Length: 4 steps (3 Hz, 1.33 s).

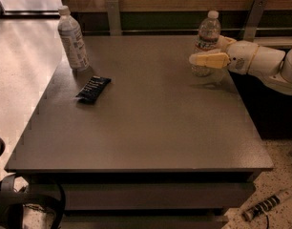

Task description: Move water bottle near rxbar blueberry

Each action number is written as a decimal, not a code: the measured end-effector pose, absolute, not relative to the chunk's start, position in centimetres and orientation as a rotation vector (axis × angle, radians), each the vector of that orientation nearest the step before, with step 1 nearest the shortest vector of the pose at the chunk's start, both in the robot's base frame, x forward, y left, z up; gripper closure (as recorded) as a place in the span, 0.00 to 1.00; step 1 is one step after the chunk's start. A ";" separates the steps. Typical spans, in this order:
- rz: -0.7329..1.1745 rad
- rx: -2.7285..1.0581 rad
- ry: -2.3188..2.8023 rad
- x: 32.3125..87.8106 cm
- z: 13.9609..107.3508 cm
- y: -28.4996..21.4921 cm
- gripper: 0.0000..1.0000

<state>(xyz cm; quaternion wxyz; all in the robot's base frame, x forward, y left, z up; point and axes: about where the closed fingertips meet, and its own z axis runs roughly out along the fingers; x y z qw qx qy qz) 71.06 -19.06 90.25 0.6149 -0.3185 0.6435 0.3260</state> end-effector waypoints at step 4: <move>0.769 -0.752 1.475 71.2 90.3 -17.7 1.00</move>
Offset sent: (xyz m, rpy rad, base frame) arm -0.0001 0.0037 0.0006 -0.0011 -0.0021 0.0087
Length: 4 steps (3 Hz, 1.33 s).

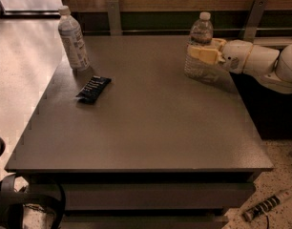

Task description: Move water bottle near rxbar blueberry

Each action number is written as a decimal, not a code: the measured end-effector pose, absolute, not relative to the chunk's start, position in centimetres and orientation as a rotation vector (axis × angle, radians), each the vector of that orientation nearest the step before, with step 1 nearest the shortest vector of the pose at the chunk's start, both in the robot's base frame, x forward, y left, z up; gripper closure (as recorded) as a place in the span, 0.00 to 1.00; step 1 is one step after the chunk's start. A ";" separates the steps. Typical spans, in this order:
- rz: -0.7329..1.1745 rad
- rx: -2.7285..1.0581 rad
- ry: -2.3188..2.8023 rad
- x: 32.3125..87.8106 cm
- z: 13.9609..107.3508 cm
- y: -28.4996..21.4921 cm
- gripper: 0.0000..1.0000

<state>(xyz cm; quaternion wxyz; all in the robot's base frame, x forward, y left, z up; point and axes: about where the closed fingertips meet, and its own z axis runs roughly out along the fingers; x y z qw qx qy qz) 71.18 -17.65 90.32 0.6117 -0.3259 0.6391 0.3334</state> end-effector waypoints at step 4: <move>0.752 -0.776 1.462 67.0 100.0 -15.7 1.00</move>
Offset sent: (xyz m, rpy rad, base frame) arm -0.0091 -0.0040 0.0532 -0.0337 -0.0036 0.0208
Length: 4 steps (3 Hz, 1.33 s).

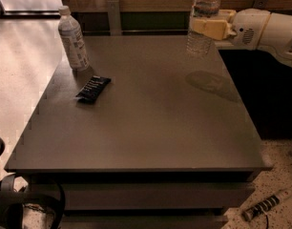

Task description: Move water bottle near rxbar blueberry

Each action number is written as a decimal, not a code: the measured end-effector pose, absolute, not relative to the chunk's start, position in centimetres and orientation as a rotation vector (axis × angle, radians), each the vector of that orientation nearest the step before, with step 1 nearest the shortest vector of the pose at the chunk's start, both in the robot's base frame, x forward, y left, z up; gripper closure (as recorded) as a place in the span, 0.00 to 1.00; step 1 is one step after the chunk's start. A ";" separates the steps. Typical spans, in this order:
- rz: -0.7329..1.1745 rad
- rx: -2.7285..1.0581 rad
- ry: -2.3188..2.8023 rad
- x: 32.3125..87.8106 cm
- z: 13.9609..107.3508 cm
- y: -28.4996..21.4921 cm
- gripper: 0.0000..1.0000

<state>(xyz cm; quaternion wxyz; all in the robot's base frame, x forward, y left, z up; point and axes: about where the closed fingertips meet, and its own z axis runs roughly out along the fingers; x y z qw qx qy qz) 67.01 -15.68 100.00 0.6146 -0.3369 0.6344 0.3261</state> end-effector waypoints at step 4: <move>0.829 -0.890 1.453 59.6 97.4 1.0 1.00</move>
Offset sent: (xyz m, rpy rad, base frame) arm -0.0880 0.1417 -0.0154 0.0282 0.0796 0.0425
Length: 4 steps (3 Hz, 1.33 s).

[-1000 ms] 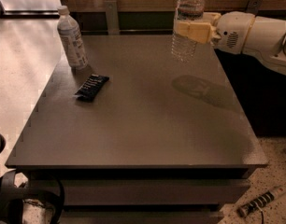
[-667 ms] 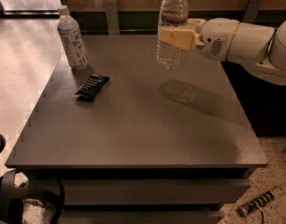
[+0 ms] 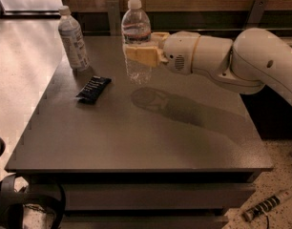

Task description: Move water bottle near rxbar blueberry

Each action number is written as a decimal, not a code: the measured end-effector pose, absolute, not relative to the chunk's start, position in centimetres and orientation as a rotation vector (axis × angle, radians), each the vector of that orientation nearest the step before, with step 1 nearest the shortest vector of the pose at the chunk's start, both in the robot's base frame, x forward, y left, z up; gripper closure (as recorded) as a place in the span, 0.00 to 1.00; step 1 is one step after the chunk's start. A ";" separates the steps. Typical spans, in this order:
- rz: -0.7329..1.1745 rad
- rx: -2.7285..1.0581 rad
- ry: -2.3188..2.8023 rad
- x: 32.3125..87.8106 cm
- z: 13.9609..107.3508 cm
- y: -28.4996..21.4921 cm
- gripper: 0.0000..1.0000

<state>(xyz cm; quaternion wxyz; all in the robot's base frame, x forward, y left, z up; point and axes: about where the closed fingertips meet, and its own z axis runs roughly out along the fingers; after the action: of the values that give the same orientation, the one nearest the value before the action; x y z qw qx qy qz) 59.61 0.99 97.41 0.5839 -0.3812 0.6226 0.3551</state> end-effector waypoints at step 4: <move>0.854 -0.898 1.461 59.3 92.3 7.1 1.00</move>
Offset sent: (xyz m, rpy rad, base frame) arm -0.0036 0.0447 -0.0473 -0.0577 0.0240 0.0034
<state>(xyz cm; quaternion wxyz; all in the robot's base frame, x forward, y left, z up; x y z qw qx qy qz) 59.29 7.09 92.30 0.5755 -0.3834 0.6237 0.3645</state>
